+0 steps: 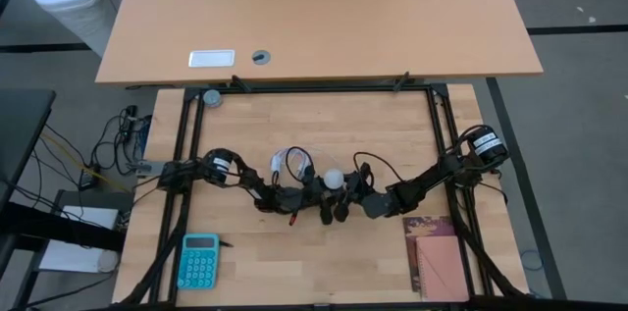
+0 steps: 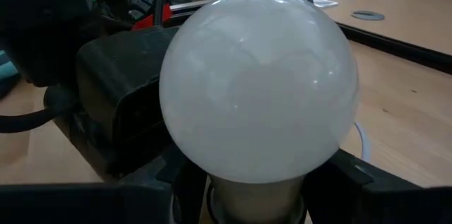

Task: Screw lightbulb
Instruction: Insert the white lightbulb into the lamp socket

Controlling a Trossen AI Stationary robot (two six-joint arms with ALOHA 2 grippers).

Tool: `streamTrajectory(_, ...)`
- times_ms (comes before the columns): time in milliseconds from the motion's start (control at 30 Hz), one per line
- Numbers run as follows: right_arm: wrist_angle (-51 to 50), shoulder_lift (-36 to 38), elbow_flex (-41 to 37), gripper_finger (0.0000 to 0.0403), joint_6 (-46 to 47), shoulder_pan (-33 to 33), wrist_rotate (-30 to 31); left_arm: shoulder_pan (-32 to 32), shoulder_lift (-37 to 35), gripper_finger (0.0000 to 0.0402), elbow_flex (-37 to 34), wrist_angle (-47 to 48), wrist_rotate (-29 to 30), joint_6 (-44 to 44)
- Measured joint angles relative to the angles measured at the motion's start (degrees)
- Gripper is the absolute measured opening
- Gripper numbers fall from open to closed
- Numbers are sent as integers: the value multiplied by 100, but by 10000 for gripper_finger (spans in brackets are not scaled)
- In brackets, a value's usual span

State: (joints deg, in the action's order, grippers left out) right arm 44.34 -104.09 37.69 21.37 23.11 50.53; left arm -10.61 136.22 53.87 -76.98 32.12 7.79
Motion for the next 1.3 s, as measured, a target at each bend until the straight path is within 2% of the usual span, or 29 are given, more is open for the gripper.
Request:
streamTrajectory(500,-16,17,4,207,28,0,-94,0,0,198,-2,-1,-124,-22)
streamTrajectory(933,-43,31,13,302,-150,14,-438,0,0,198,-8,-1,-204,-142)
streamTrajectory(1067,-201,108,13,318,-199,20,-585,17,0,198,-26,-3,-460,-217)
streamTrajectory(1300,-542,234,17,322,-257,31,-964,68,-2,198,-33,0,-1175,-484)
